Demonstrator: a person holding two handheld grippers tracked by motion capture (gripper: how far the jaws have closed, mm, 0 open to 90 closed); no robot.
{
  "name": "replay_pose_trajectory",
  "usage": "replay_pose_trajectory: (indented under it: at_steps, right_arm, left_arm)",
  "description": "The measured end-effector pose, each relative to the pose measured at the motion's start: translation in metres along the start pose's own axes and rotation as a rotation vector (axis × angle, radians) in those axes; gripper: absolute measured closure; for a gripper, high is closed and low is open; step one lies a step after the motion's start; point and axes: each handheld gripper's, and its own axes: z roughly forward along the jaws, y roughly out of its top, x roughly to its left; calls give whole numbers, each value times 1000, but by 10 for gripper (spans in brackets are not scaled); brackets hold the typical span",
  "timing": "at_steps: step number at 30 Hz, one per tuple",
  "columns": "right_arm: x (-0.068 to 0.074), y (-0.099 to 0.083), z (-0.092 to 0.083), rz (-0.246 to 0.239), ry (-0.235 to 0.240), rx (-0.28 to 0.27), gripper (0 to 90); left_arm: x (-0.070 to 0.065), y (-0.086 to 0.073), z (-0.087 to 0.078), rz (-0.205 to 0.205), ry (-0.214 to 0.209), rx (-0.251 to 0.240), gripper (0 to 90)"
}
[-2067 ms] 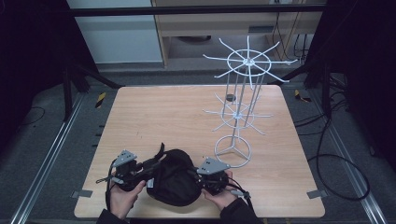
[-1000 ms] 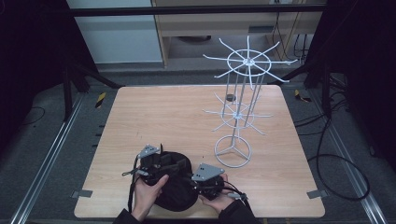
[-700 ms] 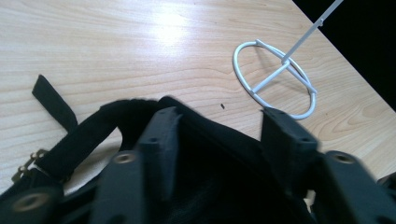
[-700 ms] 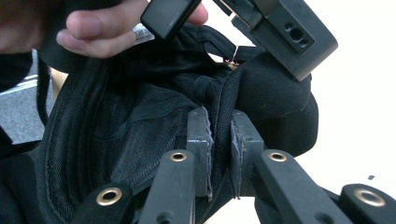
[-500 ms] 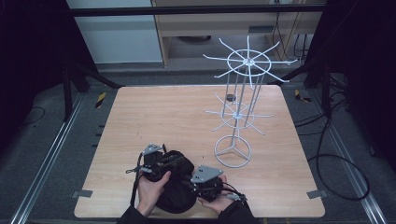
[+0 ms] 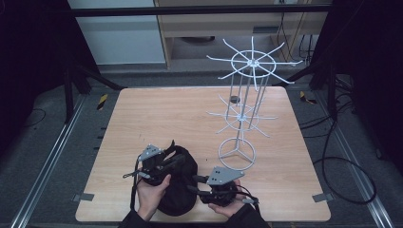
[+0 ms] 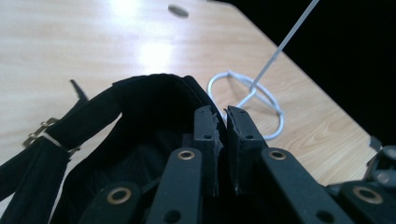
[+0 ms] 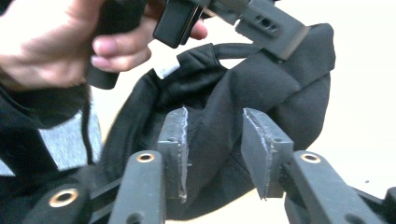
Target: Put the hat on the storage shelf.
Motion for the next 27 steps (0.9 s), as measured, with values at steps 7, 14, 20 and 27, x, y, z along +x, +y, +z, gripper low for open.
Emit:
replay_pose_trajectory:
  at_steps: [7,14,20,27]
  right_arm:
    - [-13,7,-24,41,-68,-68,570]
    - [-25,-7,-7,121,-95,-32,489]
    - [-25,-10,5,149,-90,-50,441]
    - [-30,-12,20,165,-88,-84,522]
  left_arm:
    - [-7,11,-15,69,-2,-57,853]
    - [-10,20,-28,86,-39,-106,857]
    - [-15,23,-32,105,-69,-121,859]
    - [-20,22,-32,131,-107,-105,860]
